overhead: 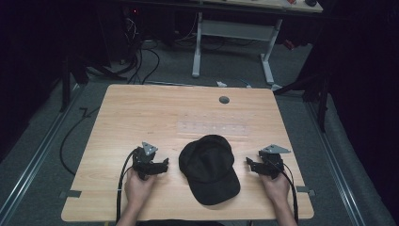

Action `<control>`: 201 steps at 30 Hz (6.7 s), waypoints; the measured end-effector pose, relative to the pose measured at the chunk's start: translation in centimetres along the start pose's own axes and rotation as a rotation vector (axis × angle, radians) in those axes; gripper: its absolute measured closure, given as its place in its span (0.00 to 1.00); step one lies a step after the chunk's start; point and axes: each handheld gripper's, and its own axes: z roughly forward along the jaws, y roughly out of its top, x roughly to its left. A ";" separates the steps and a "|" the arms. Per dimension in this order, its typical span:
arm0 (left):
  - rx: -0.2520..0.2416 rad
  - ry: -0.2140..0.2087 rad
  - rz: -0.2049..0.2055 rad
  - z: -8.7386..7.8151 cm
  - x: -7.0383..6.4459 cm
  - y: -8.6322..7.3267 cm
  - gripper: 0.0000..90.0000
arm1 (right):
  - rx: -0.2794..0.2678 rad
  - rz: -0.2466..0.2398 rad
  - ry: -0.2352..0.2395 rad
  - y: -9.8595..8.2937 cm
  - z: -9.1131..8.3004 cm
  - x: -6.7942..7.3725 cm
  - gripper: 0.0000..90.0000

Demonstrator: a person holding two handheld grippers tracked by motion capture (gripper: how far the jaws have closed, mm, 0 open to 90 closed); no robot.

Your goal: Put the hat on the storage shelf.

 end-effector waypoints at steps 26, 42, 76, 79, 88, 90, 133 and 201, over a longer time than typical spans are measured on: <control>-0.002 0.002 -0.001 -0.1 0.0 0.0 0.18 | -0.004 -0.004 0.007 -0.1 -0.1 0.2 0.44; 0.001 -0.002 0.001 -0.1 0.0 -0.1 0.19 | -0.049 0.043 0.097 0.1 -1.9 0.7 0.60; 0.000 -0.007 0.001 -0.2 -0.1 -0.1 0.20 | -0.048 -0.086 0.292 7.2 -0.6 5.7 0.62; 0.000 -0.007 0.001 -0.2 -0.1 -0.1 0.20 | -0.012 -0.073 0.291 7.5 -0.2 5.6 0.64; -0.003 -0.007 -0.002 -0.2 -0.1 -0.1 0.20 | 0.065 -0.070 0.350 8.8 1.5 5.8 0.75; -0.004 -0.006 -0.002 -0.2 -0.1 -0.1 0.20 | 0.060 -0.070 0.360 8.8 1.5 5.9 0.79; 0.093 -0.326 -0.062 -4.7 -3.5 0.4 0.18 | -0.222 -0.167 0.496 9.3 -4.3 5.2 0.97; 0.294 -0.787 -0.201 -8.2 -6.3 4.1 0.95 | -0.404 -0.215 0.515 10.7 -5.0 5.1 0.89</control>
